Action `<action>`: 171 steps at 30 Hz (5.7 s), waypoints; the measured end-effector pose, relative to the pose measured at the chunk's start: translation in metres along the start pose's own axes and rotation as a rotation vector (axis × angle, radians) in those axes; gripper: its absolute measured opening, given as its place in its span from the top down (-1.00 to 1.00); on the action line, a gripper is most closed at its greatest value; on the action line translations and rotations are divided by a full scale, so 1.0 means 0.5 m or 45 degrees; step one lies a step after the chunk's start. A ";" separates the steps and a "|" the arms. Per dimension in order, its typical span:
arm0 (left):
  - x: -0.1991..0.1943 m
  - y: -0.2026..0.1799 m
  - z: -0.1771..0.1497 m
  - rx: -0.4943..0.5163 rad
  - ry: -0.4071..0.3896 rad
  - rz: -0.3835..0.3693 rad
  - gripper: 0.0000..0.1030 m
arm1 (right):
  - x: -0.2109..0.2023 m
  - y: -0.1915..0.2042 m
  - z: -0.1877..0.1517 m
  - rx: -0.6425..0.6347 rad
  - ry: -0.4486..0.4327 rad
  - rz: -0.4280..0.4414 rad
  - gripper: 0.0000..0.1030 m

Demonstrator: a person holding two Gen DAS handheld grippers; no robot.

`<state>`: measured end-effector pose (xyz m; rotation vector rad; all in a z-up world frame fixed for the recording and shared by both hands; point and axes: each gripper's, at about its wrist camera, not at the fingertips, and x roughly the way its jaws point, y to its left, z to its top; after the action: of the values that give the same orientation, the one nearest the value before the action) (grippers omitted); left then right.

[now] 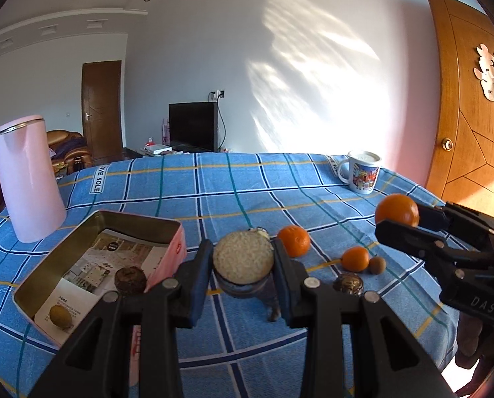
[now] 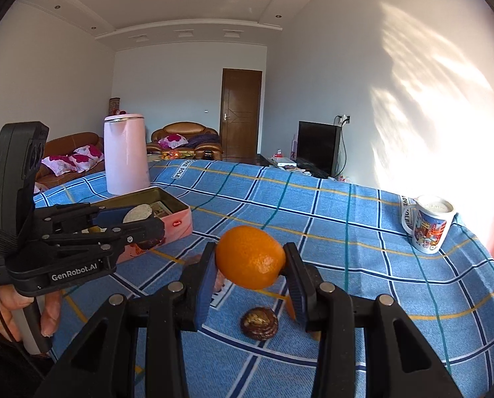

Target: Organize fruits

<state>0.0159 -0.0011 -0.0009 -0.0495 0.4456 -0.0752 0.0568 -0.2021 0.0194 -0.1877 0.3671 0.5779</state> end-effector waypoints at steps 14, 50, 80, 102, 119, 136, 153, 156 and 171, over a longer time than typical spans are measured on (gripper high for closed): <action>0.033 0.233 0.040 -0.131 0.101 0.202 0.29 | 0.200 0.150 0.109 -0.060 0.217 0.272 0.19; 0.018 0.205 0.027 -0.185 0.114 0.190 -0.49 | 0.183 0.168 0.037 -0.054 0.266 0.176 -0.25; 0.142 -0.058 -0.026 0.067 0.365 -0.105 -0.49 | 0.161 -0.045 -0.101 0.180 0.545 -0.037 0.07; 0.163 -0.066 -0.023 0.037 0.406 -0.236 -0.04 | 0.129 -0.038 -0.092 0.161 0.412 -0.066 0.21; 0.115 -0.059 -0.011 0.041 0.224 -0.156 -0.05 | 0.089 -0.023 -0.090 0.103 0.241 -0.099 0.22; 0.088 -0.051 -0.011 0.023 0.142 -0.124 -0.04 | 0.063 -0.018 -0.090 0.096 0.136 -0.113 0.21; 0.057 -0.053 -0.008 0.037 0.036 -0.095 -0.04 | 0.039 -0.011 -0.088 0.076 0.043 -0.109 0.22; 0.053 -0.053 -0.008 0.037 0.025 -0.091 -0.04 | 0.037 -0.010 -0.089 0.072 0.033 -0.108 0.21; 0.034 -0.059 -0.011 0.054 -0.049 -0.029 -0.04 | 0.018 -0.008 -0.093 0.071 -0.044 -0.102 0.21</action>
<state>0.0268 -0.0322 -0.0112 -0.0146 0.4053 -0.1057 0.0528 -0.2139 -0.0265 -0.1382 0.3399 0.4906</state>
